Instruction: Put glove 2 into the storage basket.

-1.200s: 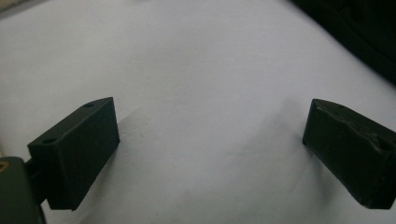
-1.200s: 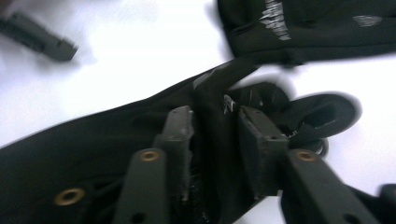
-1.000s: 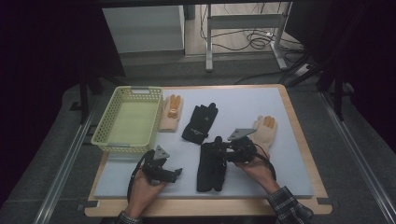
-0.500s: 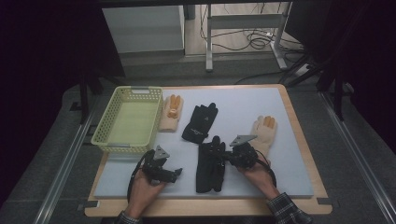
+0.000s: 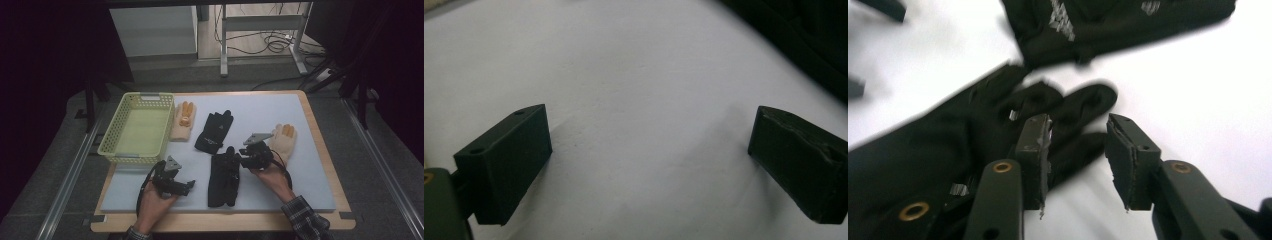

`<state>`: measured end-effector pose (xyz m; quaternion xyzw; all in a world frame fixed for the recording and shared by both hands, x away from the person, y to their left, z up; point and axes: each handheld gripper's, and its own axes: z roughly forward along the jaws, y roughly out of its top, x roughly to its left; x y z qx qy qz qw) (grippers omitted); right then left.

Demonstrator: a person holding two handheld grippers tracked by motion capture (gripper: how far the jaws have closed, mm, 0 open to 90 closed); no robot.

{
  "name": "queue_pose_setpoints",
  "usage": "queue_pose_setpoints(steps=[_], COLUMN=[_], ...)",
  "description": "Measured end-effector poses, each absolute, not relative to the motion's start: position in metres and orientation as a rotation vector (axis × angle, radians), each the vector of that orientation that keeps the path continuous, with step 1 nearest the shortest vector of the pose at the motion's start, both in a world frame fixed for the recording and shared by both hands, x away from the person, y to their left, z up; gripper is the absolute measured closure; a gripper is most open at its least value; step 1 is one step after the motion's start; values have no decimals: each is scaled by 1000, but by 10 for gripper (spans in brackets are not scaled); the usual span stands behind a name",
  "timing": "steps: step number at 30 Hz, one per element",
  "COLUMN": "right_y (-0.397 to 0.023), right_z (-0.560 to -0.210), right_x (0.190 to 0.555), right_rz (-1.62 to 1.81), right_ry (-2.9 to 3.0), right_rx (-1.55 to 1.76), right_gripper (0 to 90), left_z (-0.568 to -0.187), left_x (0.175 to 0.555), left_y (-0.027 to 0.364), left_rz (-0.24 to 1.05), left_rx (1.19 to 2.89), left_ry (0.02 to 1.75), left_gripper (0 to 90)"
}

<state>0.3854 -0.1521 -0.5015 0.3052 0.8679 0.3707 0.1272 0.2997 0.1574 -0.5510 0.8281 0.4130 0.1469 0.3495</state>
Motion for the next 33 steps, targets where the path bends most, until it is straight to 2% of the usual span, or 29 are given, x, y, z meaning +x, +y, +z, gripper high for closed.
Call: queue_pose_setpoints(steps=[14, 33], right_y=[-109, -77], right_z=[-505, -524], right_x=[458, 511], right_rz=[1064, 1005], right_ry=[2504, 2476], right_rx=[921, 924], right_gripper=[382, 305], left_z=[-551, -551], left_x=[300, 300], left_y=[158, 158], left_rz=[380, 378], left_rx=[2151, 2145], left_ry=[1068, 1070], left_gripper=[39, 39])
